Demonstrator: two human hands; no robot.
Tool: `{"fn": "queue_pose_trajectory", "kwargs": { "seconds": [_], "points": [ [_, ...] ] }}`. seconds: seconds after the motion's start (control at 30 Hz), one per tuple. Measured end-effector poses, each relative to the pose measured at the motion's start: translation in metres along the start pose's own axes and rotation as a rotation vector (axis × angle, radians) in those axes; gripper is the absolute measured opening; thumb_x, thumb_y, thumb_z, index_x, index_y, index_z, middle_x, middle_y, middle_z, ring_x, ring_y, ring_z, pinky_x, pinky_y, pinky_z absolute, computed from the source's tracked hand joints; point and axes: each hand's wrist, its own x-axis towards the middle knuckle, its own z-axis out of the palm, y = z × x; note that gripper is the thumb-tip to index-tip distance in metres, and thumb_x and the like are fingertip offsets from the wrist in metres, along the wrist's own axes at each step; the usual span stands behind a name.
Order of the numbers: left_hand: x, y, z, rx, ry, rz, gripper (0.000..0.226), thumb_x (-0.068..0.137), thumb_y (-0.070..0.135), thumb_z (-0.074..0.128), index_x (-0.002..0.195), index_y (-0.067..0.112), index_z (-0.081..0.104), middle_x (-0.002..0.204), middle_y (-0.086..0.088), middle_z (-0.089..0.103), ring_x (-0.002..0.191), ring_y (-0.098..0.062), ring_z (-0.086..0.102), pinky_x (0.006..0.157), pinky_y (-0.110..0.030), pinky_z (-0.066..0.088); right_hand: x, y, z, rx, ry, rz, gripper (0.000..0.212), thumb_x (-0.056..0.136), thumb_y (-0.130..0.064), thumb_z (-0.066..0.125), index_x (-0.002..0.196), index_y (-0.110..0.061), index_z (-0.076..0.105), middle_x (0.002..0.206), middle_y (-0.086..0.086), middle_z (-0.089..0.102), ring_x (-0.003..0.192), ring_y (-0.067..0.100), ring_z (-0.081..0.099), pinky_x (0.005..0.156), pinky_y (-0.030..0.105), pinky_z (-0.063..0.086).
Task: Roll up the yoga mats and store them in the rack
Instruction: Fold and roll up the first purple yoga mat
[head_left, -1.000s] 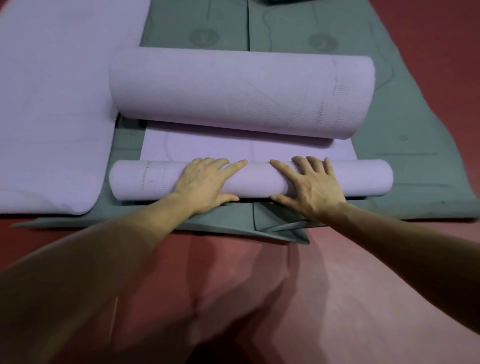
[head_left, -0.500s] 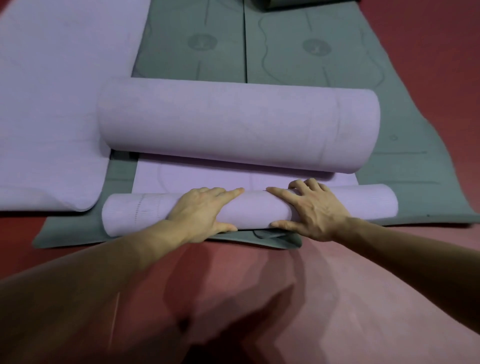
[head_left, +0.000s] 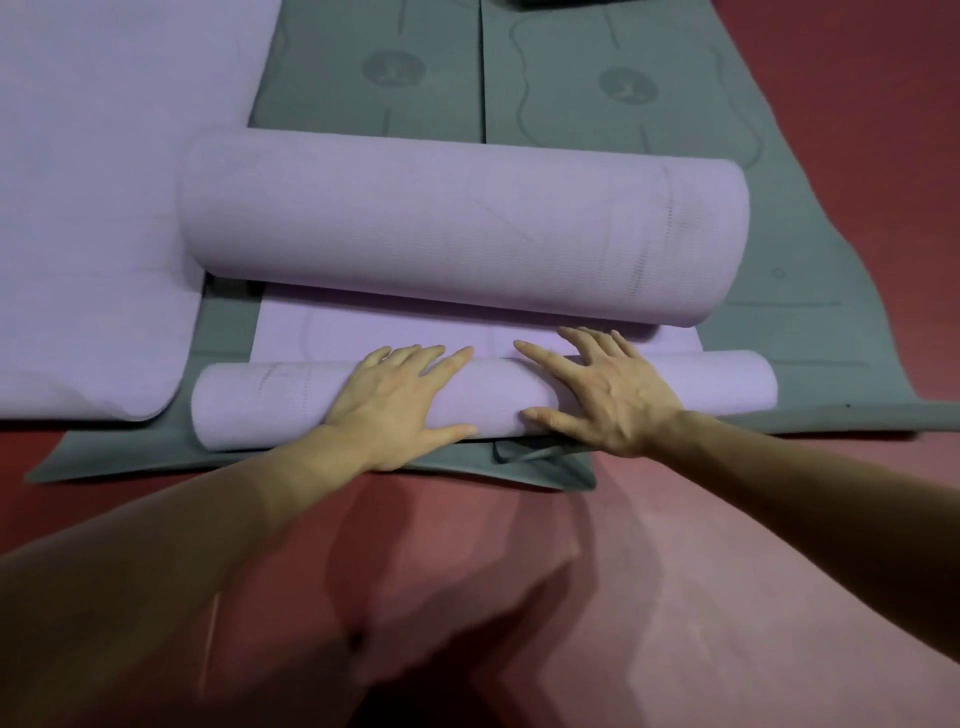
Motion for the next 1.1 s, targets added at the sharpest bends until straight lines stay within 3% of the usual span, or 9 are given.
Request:
{"fn": "queue_pose_trajectory", "kwargs": {
  "seconds": [0.17, 0.27, 0.37, 0.43, 0.6, 0.77, 0.87, 0.97, 1.1],
  "points": [
    [0.018, -0.006, -0.008, -0.057, -0.087, 0.007, 0.104, 0.072, 0.092, 0.009, 0.162, 0.039, 0.007, 0.164, 0.001, 0.034, 0.148, -0.021, 0.035, 0.121, -0.043, 0.026, 0.009, -0.008, 0.005, 0.020, -0.042, -0.001, 0.079, 0.082, -0.089, -0.003, 0.155, -0.060, -0.004, 0.164, 0.014, 0.030, 0.151, 0.035, 0.027, 0.124, 0.053, 0.018],
    [0.017, -0.006, -0.009, -0.036, -0.019, -0.018, 0.099, 0.077, 0.086, 0.008, 0.162, 0.037, 0.009, 0.166, -0.002, 0.030, 0.150, -0.024, 0.031, 0.124, -0.047, 0.018, 0.022, 0.000, 0.002, 0.040, -0.048, 0.000, 0.082, 0.078, -0.090, -0.012, 0.154, -0.063, -0.004, 0.164, 0.012, 0.031, 0.151, 0.035, 0.027, 0.124, 0.052, 0.019],
    [0.007, 0.002, -0.002, -0.009, 0.073, -0.018, 0.084, 0.088, 0.075, 0.012, 0.161, 0.035, 0.020, 0.163, -0.004, 0.035, 0.149, -0.029, 0.035, 0.122, -0.051, 0.022, 0.032, 0.004, -0.002, 0.051, -0.051, -0.009, 0.083, 0.078, -0.090, -0.010, 0.155, -0.062, 0.001, 0.165, 0.011, 0.030, 0.152, 0.032, 0.026, 0.124, 0.051, 0.019],
    [0.008, 0.003, 0.000, -0.007, 0.046, -0.014, 0.079, 0.091, 0.072, 0.011, 0.161, 0.037, 0.015, 0.166, -0.003, 0.029, 0.151, -0.028, 0.030, 0.122, -0.054, 0.019, 0.035, 0.007, -0.003, 0.037, -0.042, -0.012, 0.087, 0.078, -0.090, -0.013, 0.157, -0.059, 0.005, 0.165, 0.012, 0.032, 0.150, 0.032, 0.028, 0.124, 0.050, 0.020],
    [0.023, -0.006, -0.005, 0.007, 0.025, -0.023, 0.094, 0.079, 0.084, 0.004, 0.162, 0.039, 0.007, 0.167, 0.001, 0.027, 0.151, -0.026, 0.029, 0.122, -0.054, 0.018, 0.042, 0.008, -0.008, 0.053, -0.047, 0.062, 0.087, 0.081, -0.088, -0.006, 0.159, -0.054, 0.010, 0.171, 0.011, 0.017, 0.155, 0.034, 0.016, 0.126, 0.051, 0.013],
    [0.027, -0.014, -0.006, 0.044, -0.018, 0.013, 0.106, 0.074, 0.093, 0.030, 0.162, 0.037, 0.009, 0.164, 0.000, 0.033, 0.145, -0.028, 0.037, 0.119, -0.051, 0.026, 0.033, -0.003, -0.009, 0.090, -0.031, 0.088, 0.085, 0.083, -0.085, 0.004, 0.160, -0.051, 0.007, 0.173, 0.010, 0.006, 0.158, 0.035, 0.006, 0.127, 0.052, 0.008],
    [0.031, -0.017, -0.010, 0.048, 0.011, 0.052, 0.099, 0.078, 0.089, 0.033, 0.160, 0.035, 0.021, 0.152, 0.001, 0.048, 0.127, -0.029, 0.054, 0.106, -0.045, 0.041, 0.028, -0.005, -0.007, 0.065, -0.051, 0.042, 0.087, 0.083, -0.085, 0.008, 0.161, -0.049, 0.007, 0.170, 0.010, 0.020, 0.155, 0.035, 0.019, 0.125, 0.052, 0.014],
    [0.029, -0.015, -0.012, 0.042, 0.052, 0.056, 0.095, 0.080, 0.087, 0.029, 0.157, 0.032, 0.034, 0.141, 0.000, 0.059, 0.114, -0.031, 0.060, 0.095, -0.042, 0.047, 0.027, -0.005, -0.013, 0.046, -0.007, 0.050, 0.090, 0.080, -0.087, 0.014, 0.159, -0.046, 0.025, 0.155, 0.001, 0.046, 0.138, 0.032, 0.044, 0.113, 0.047, 0.031],
    [0.011, -0.007, -0.020, 0.015, 0.018, 0.054, 0.094, 0.078, 0.088, 0.030, 0.156, 0.035, 0.036, 0.142, 0.003, 0.060, 0.119, -0.029, 0.062, 0.092, -0.040, 0.049, 0.014, -0.009, -0.022, 0.029, -0.014, 0.022, 0.090, 0.078, -0.089, 0.013, 0.155, -0.048, 0.034, 0.140, -0.005, 0.055, 0.119, 0.031, 0.050, 0.099, 0.044, 0.038]
  ]
}}
